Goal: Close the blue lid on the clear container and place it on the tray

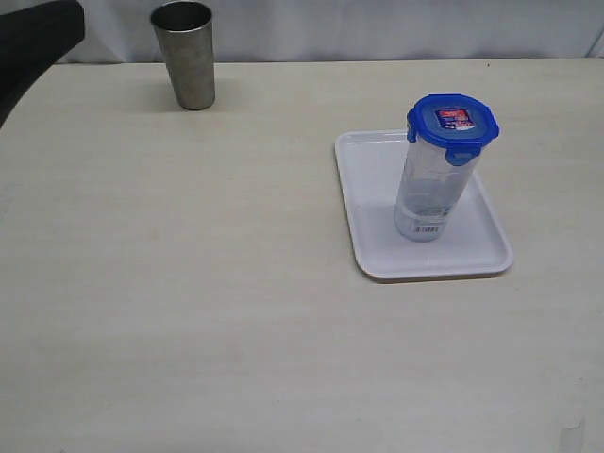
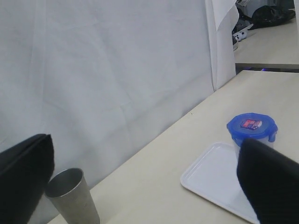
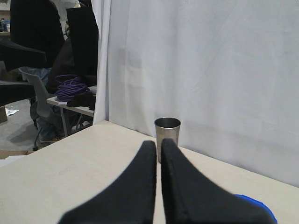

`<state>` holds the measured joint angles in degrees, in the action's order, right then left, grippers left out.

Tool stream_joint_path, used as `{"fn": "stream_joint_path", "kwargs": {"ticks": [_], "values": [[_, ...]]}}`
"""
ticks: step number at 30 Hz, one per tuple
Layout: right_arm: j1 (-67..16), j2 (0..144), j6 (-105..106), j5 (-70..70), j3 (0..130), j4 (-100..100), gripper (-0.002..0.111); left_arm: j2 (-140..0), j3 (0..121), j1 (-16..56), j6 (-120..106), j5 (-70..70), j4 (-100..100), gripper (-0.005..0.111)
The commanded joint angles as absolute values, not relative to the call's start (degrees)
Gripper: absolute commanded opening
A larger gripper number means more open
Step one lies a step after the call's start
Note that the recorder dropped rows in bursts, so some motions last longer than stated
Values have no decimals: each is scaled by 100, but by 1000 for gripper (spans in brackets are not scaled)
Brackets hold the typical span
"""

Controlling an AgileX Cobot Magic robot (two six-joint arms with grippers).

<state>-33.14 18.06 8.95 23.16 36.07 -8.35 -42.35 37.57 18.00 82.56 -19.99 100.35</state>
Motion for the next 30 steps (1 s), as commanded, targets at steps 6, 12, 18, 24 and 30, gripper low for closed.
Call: {"fn": "stream_joint_path", "kwargs": {"ticks": [6,12,18,24,30], "values": [[-3281,1788,937,2349,3581,-804,4,-4216,3741,1769,8279,-2000,9995,105],[-3281,1788,937,2349,3581,-804,4,-4216,3741,1769,8255,-1933,9995,105],[-3281,1788,937,2349,3581,-804,4,-4216,3741,1769,8205,-1491,7437,105],[-3281,1788,937,2349,3581,-804,4,-4216,3741,1769,7416,-629,5130,105],[-3281,1788,937,2349,3581,-804,4,-3976,3740,1769,4965,168,2593,105]]}}
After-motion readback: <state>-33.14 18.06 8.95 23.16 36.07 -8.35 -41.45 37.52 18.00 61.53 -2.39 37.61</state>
